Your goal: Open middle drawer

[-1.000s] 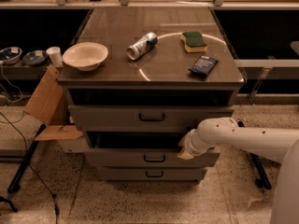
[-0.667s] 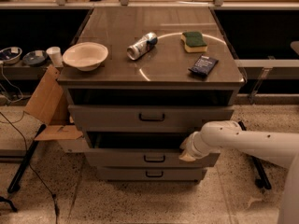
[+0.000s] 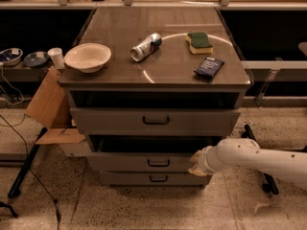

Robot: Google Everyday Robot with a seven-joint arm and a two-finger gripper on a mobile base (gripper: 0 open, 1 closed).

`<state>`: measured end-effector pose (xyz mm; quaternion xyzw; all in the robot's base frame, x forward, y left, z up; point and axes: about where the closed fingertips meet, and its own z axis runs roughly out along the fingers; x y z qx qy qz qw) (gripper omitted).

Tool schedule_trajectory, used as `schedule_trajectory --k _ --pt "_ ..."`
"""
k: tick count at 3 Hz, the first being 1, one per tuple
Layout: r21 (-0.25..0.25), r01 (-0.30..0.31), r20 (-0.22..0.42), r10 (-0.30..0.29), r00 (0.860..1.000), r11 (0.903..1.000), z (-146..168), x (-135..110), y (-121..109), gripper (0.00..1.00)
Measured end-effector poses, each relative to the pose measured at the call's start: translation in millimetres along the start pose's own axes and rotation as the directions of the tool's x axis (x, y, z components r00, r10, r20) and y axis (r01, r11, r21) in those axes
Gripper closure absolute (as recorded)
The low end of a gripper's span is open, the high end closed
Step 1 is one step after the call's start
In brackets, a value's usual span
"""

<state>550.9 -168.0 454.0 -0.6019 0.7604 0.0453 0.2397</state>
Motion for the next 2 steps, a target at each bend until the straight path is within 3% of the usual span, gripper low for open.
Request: schedule_trajectory --k 1,2 --pt "0.0 -0.01 0.005 0.01 1.0 1.0 -1.5 6.2 8.6 0.77" --pt "0.0 -0.01 0.005 0.01 1.0 0.9999 -1.5 6.4 8.8 0.99"
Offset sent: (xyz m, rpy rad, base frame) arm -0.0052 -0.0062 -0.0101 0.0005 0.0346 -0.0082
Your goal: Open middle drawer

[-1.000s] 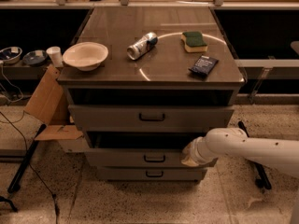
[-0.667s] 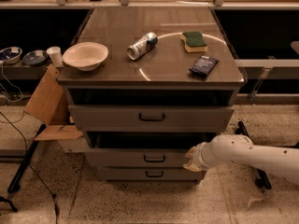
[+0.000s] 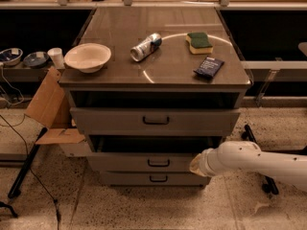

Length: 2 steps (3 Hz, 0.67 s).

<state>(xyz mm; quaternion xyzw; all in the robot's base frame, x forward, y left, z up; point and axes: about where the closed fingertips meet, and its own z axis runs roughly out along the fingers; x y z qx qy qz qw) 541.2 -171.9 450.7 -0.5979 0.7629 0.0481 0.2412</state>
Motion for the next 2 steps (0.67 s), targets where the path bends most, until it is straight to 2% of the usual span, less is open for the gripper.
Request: schedule_trajectory --k 2 --pt "-0.057 0.005 -0.034 -0.007 0.999 0.9984 18 -6 -18 1.0"
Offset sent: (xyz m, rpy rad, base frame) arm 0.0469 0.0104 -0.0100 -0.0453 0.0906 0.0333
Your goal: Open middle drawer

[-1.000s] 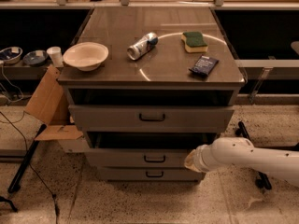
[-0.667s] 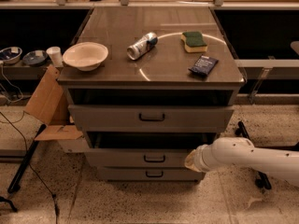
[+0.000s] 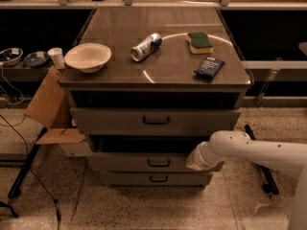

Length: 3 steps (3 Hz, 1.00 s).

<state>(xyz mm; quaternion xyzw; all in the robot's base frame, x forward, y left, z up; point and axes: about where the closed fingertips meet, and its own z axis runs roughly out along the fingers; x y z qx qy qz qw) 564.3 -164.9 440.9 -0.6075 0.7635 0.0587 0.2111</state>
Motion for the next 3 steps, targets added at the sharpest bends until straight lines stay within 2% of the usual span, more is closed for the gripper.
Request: schedule_trajectory --k 2,3 --pt "-0.037 -0.014 -0.011 0.014 1.0 0.9992 9 -8 -20 1.0" --pt "-0.075 -0.083 0.052 0.087 0.995 0.9938 16 -7 -24 1.0"
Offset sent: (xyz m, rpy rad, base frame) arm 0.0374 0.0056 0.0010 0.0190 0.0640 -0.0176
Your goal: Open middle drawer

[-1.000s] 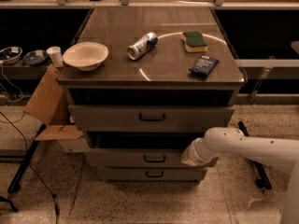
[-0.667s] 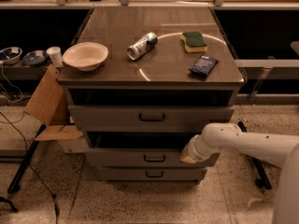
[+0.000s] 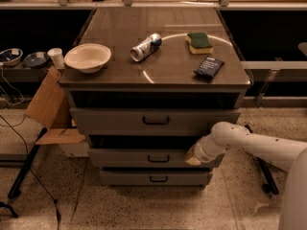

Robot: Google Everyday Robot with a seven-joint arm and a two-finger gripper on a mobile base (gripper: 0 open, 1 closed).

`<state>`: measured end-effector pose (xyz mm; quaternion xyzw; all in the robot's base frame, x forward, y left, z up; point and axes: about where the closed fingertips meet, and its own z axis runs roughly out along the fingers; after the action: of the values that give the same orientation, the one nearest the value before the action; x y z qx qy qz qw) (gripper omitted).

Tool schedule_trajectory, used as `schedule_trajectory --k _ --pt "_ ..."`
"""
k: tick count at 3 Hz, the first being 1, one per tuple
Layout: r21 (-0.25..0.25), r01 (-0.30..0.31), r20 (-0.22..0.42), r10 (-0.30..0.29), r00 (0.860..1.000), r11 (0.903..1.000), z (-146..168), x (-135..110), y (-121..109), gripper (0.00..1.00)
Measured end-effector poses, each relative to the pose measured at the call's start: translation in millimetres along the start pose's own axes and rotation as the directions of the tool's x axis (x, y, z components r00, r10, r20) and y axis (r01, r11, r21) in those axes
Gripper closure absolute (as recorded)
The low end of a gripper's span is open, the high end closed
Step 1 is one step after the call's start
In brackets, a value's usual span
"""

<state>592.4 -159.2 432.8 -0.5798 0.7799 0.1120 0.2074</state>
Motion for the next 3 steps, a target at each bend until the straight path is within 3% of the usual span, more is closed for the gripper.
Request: schedule_trajectory --k 2,3 --pt "-0.023 -0.138 0.11 0.14 0.984 0.9901 -0.8 7.9 -4.8 1.0" --pt "-0.026 -0.178 0.125 0.18 0.976 0.9837 -1.6 11.7 -5.5 1.0"
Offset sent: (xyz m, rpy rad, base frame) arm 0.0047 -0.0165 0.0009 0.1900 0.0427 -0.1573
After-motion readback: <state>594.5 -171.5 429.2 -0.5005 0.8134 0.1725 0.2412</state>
